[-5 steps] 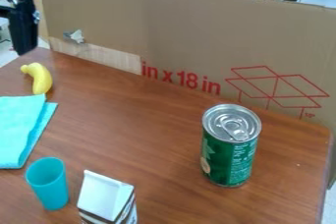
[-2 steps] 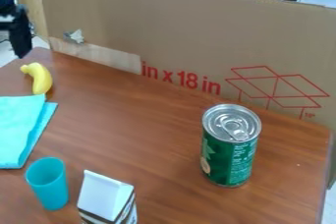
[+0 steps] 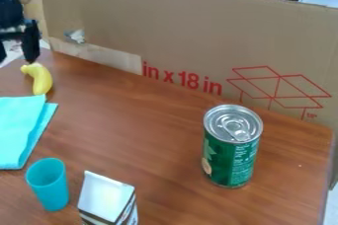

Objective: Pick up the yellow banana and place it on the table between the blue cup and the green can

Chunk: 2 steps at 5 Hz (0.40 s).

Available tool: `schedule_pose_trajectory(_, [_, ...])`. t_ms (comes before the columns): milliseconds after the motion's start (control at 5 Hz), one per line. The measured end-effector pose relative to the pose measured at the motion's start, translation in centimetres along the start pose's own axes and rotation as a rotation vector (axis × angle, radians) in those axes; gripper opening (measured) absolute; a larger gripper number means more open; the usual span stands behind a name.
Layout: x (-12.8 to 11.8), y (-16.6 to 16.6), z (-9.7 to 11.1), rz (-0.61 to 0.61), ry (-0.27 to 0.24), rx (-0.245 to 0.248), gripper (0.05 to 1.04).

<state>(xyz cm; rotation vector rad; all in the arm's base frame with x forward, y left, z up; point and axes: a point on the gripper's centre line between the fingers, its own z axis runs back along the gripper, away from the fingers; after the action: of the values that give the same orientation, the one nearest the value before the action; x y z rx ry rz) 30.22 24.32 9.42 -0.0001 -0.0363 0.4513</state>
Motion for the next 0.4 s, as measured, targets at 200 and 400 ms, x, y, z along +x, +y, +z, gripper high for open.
schedule_pose_trajectory(200, [1.27, 0.16, -1.67, 0.035, 0.03, -0.005, 1.007])
schedule_pose_trajectory(400, [2.06, -0.5, -2.59, 0.096, 0.008, -0.002, 1.007])
